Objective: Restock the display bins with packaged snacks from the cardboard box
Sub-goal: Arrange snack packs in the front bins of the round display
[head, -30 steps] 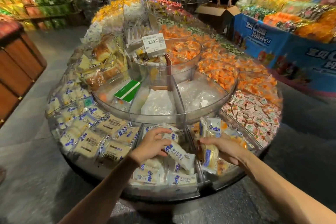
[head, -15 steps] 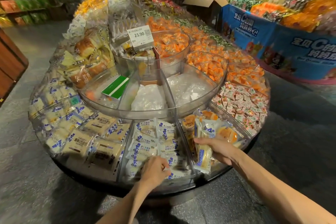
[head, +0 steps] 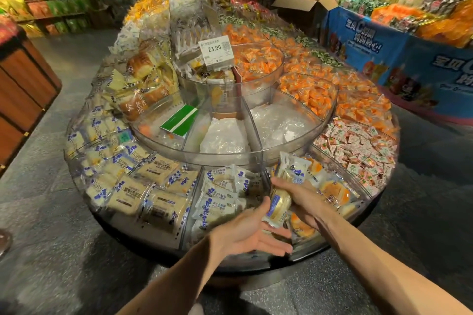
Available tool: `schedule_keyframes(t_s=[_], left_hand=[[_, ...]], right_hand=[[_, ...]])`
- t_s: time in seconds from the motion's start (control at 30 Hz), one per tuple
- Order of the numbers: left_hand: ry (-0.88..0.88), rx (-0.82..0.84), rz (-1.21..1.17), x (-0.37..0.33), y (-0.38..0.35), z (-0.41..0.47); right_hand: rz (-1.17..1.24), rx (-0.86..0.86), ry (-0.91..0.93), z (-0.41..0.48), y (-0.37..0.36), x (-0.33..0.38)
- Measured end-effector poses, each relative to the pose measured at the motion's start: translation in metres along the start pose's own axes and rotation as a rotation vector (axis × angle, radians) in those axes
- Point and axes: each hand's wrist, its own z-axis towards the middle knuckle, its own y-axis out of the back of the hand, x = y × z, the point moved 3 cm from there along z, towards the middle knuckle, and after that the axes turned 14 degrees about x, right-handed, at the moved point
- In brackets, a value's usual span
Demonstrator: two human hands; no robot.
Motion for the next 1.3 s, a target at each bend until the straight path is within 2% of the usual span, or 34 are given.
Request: schedule_keyframes(t_s=[0.07,0.17,0.4,0.53,0.6,0.63,0.73,0.77,0.87,1.0,1.1,1.2,1.3], left_hand=[[-0.051,0.027,-0.204,-0.001,-0.003,0.002],[-0.123,-0.035,-0.296,-0.007,0.003,-0.002],[-0.163,-0.172,-0.114,-0.027,0.039,-0.048],[-0.194,-0.284,-0.043,-0.033,0.063,-0.069],[-0.218,-0.331,0.079,-0.032,0.081,-0.082],[-0.219,-0.351,0.213,-0.03,0.091,-0.088],[-0.195,-0.499,0.819,-0.017,0.118,-0.097],[-0.176,-0.533,0.941,-0.01,0.124,-0.097],[-0.115,-0.566,1.048,0.011,0.141,-0.087],[0.133,-0.624,1.113,0.033,0.159,-0.076],[0.284,-0.637,1.276,0.045,0.165,-0.07],[0.28,-0.76,1.403,0.049,0.168,-0.06],[0.392,-0.769,1.524,0.052,0.157,-0.055]], right_hand=[[0.0,-0.038,0.105,0.002,-0.012,0.005],[-0.003,-0.085,0.179,0.004,-0.021,0.01],[-0.117,-0.046,0.031,0.004,-0.016,0.001],[-0.068,-0.007,0.002,0.005,-0.009,-0.01],[-0.032,-0.002,0.022,0.007,-0.001,-0.015],[-0.036,-0.004,0.006,0.006,-0.001,-0.016],[-0.07,0.022,-0.072,0.002,-0.005,-0.018],[-0.093,0.04,-0.086,0.003,-0.005,-0.022],[-0.088,0.07,-0.143,0.009,0.003,-0.039],[-0.094,0.089,-0.2,0.003,-0.016,-0.037],[-0.096,0.101,-0.185,0.003,-0.018,-0.039],[-0.095,0.1,-0.185,0.003,-0.021,-0.04],[-0.127,0.123,-0.268,0.004,-0.023,-0.043]])
